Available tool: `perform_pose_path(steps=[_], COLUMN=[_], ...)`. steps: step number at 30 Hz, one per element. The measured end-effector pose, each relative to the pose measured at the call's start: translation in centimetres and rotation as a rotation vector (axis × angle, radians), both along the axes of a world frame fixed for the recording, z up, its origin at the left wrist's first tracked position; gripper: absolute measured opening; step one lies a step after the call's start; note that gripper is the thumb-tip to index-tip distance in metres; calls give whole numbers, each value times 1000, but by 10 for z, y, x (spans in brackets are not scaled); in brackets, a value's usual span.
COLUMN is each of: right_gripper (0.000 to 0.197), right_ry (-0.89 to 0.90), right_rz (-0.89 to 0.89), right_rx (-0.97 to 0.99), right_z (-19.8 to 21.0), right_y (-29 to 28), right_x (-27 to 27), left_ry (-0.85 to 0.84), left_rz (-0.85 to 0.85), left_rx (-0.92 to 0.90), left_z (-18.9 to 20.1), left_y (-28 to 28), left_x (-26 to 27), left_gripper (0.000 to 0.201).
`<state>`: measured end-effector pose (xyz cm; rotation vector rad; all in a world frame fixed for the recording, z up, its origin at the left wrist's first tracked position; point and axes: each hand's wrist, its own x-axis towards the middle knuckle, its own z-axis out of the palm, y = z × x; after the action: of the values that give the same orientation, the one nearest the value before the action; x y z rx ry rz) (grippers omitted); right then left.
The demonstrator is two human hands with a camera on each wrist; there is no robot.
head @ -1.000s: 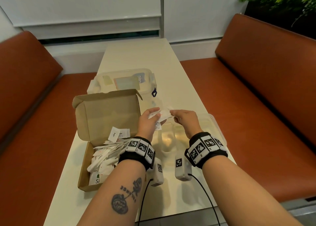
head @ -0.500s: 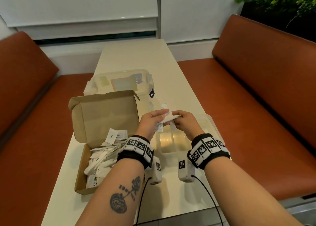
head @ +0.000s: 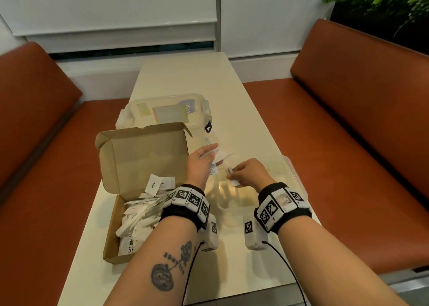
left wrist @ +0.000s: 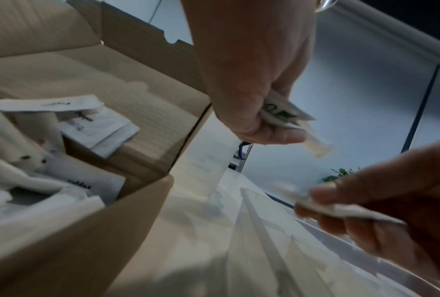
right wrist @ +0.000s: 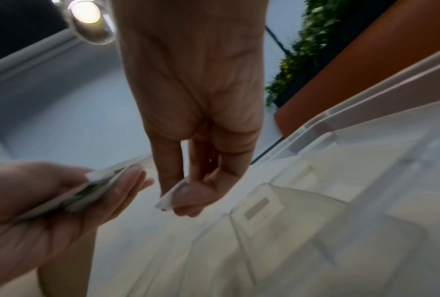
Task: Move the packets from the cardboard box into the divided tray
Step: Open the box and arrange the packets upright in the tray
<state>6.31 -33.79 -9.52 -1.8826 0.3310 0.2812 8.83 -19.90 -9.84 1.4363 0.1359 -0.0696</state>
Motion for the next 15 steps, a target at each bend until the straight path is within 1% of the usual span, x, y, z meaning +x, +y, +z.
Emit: perform_pose_path(steps=[3, 5, 8, 11, 15], right_gripper=[22, 22, 12, 18, 20], right_ry=[59, 74, 59, 35, 4], right_rz=[23, 41, 103, 184, 307], right_rx=[-89, -163, -314, -467, -640], right_z=[-5, -12, -23, -31, -33], right_y=[12, 20, 31, 36, 41], right_x=[-3, -4, -4, -1, -2], left_ry=[-19, -26, -23, -24, -28], left_rz=[57, 64, 50, 44, 31], left_rx=[36, 63, 67, 74, 109], left_z=[-7, -10, -13, -14, -14], left_y=[1, 2, 1, 2, 2], left_x=[2, 3, 5, 6, 7], left_gripper=[24, 24, 24, 25, 26])
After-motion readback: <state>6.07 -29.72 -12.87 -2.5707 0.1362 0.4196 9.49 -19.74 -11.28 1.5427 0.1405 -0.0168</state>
